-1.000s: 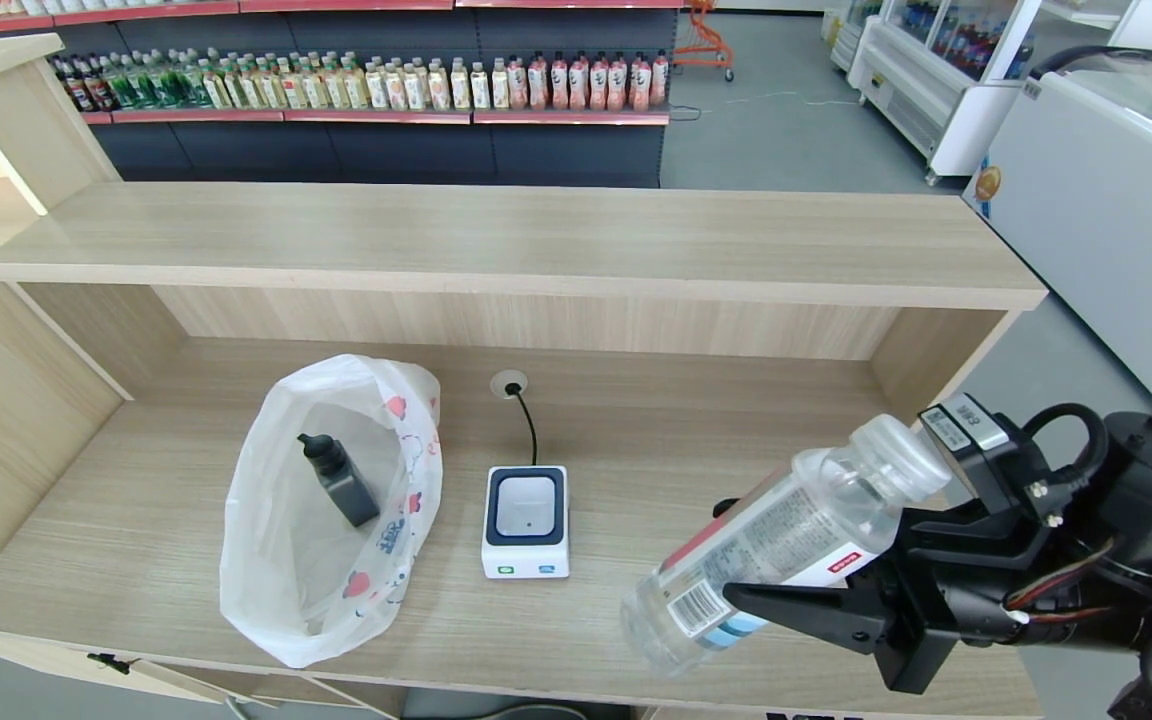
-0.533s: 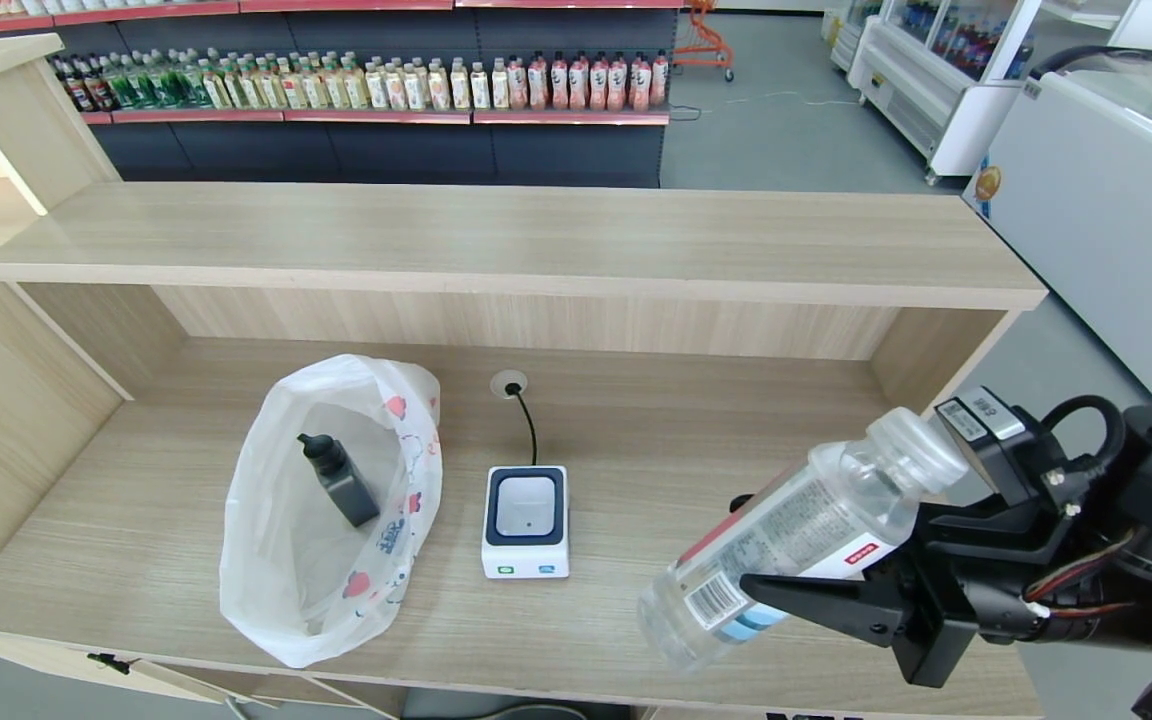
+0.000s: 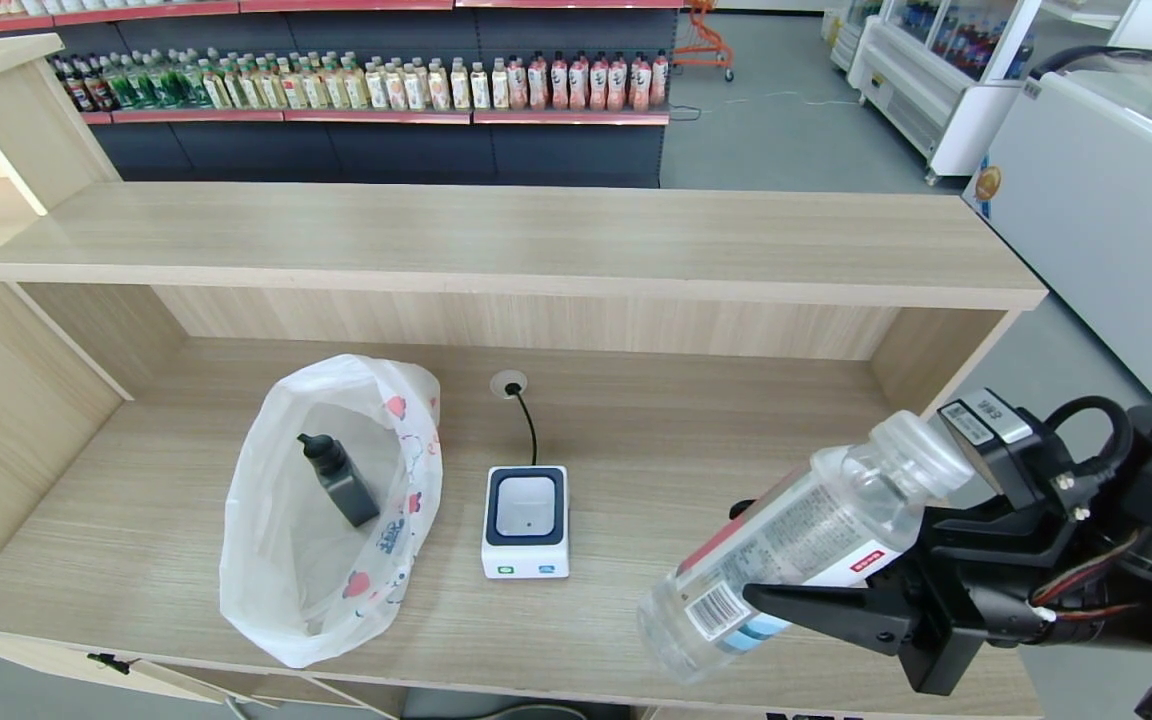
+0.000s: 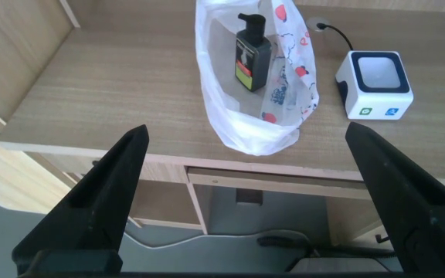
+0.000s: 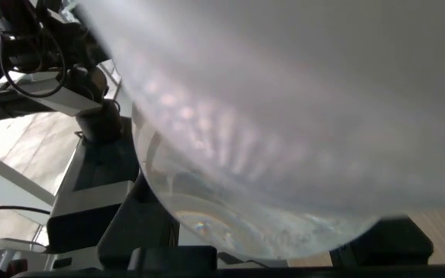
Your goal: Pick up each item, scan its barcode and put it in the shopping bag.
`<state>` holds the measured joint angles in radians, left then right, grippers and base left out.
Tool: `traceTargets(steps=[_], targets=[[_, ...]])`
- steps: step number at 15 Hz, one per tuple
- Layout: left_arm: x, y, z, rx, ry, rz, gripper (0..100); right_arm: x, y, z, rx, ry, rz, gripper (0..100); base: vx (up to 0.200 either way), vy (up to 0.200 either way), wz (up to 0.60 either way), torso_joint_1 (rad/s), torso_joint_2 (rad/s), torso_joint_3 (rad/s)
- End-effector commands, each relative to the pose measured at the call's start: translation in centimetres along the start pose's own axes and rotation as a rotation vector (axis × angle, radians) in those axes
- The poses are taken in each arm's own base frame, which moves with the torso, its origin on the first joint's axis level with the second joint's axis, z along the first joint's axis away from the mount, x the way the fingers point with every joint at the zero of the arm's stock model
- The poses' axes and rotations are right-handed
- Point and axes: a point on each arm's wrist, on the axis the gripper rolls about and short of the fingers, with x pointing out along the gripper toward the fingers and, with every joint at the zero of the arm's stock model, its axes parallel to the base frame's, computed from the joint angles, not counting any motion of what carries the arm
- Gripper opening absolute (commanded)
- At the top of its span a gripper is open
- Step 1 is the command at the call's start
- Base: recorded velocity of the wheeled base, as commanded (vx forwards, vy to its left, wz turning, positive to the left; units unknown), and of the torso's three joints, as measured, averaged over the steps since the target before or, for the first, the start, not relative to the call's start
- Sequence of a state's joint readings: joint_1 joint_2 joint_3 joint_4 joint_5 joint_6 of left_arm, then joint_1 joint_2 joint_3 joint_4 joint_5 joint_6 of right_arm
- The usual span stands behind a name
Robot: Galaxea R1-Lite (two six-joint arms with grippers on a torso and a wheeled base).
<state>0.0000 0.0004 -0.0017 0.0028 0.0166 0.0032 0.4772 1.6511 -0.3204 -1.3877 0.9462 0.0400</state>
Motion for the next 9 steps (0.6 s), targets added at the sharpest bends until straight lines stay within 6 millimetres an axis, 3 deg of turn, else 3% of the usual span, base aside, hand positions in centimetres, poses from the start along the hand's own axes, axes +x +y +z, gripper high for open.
traceTargets(steps=[1, 4, 5, 6, 9], targets=[[0.0, 0.0, 0.0, 0.000, 0.000, 0.000, 100, 0.0, 0.0, 0.1, -0.002, -0.002, 0.000, 0, 0.000, 0.000, 0.00, 0.000, 0.00, 0.000], [0.0, 0.0, 0.0, 0.000, 0.000, 0.000, 100, -0.1, 0.0, 0.1, -0.006, -0.001, -0.009, 0, 0.000, 0.000, 0.00, 0.000, 0.00, 0.000], [0.0, 0.0, 0.0, 0.000, 0.000, 0.000, 100, -1.0, -0.2, 0.9, -0.022, -0.001, -0.070, 0, 0.000, 0.000, 0.00, 0.000, 0.00, 0.000], [0.0, 0.0, 0.0, 0.000, 0.000, 0.000, 100, -2.1, -0.2, 1.4, -0.021, 0.008, -0.160, 0, 0.000, 0.000, 0.00, 0.000, 0.00, 0.000], [0.0, 0.0, 0.0, 0.000, 0.000, 0.000, 100, -5.2, 1.3, 3.1, 0.130, 0.121, -0.673, 0, 0.000, 0.000, 0.00, 0.000, 0.00, 0.000]])
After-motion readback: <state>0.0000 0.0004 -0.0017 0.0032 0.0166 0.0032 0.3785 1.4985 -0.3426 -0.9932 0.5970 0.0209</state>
